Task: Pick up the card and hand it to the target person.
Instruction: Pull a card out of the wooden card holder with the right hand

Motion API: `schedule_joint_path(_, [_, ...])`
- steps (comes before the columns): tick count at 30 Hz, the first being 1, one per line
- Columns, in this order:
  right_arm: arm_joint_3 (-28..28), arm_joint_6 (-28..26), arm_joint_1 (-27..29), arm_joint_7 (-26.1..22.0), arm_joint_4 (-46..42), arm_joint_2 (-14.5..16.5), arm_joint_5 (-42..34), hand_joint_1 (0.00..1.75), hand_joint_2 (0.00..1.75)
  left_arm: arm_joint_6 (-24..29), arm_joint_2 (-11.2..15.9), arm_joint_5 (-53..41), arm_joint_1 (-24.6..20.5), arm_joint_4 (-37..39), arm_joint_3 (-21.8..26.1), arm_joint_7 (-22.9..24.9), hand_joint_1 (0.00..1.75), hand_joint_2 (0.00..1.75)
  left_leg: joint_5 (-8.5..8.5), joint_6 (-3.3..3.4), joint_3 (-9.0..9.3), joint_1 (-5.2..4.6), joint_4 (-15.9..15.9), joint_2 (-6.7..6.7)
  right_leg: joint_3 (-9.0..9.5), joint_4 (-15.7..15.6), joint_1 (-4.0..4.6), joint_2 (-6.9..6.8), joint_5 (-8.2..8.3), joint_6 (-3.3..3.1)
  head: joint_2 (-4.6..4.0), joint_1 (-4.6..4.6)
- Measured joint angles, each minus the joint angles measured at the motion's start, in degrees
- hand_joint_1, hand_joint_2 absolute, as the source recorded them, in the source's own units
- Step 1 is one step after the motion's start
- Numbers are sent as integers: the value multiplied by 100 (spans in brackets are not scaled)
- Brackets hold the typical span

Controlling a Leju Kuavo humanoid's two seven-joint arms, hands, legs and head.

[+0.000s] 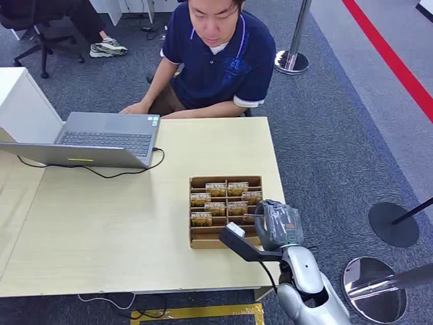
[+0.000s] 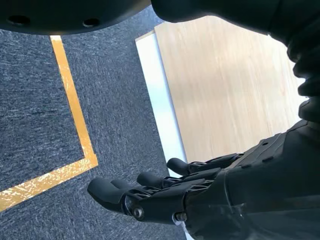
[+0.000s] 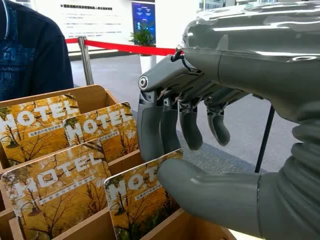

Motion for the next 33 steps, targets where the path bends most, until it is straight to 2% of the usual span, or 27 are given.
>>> schedule_joint_path(4, [-9, 16, 0, -15, 0, 0, -9, 140, 175, 0, 0, -1, 0, 1, 0, 0, 0, 175, 0, 0, 0, 0, 0, 0, 0, 0, 0, 0, 0, 0, 0, 0])
schedule_joint_path(9, [-10, 30, 0, -27, 0, 0, -22, 151, 175, 0, 0, -2, 0, 1, 0, 0, 0, 175, 0, 0, 1, 0, 0, 0, 1, 0, 0, 0, 0, 0, 0, 1])
schedule_joint_path(16, [-12, 53, -1, -48, 0, 0, -85, 151, 175, 0, 0, -2, 0, 1, 0, 2, 0, 175, 1, 0, 3, 0, 0, 0, 2, 0, 0, 1, 1, 0, 0, 1])
schedule_joint_path(19, [-12, 63, -3, -60, 0, 0, -101, 151, 175, -17, 1, -17, 0, 2, 0, 3, 0, 44, 1, 0, 4, 0, 0, 0, 2, 0, 0, 2, 1, 0, 0, 1])
schedule_joint_path(20, [-12, 67, -4, -62, 0, 0, -104, 152, 175, -33, 3, -27, 0, 2, 0, -1, 0, 44, 1, -1, 4, 0, 0, 0, 2, 0, 0, 3, 1, 0, 0, 1])
schedule_joint_path(23, [-14, 83, -8, -73, 0, 0, -113, 153, 175, -104, 26, -152, 1, 3, 0, -117, 0, 175, 1, -1, 5, 0, 0, 0, 3, 0, 0, 6, 1, 0, 0, 1])
schedule_joint_path(33, [-19, 109, -13, -102, 0, 0, -153, 154, 175, -128, 44, -320, 1, 14, 0, -85, 0, 175, 1, -1, 9, 0, 0, 2, 5, 0, 0, 13, 2, 1, 0, 0])
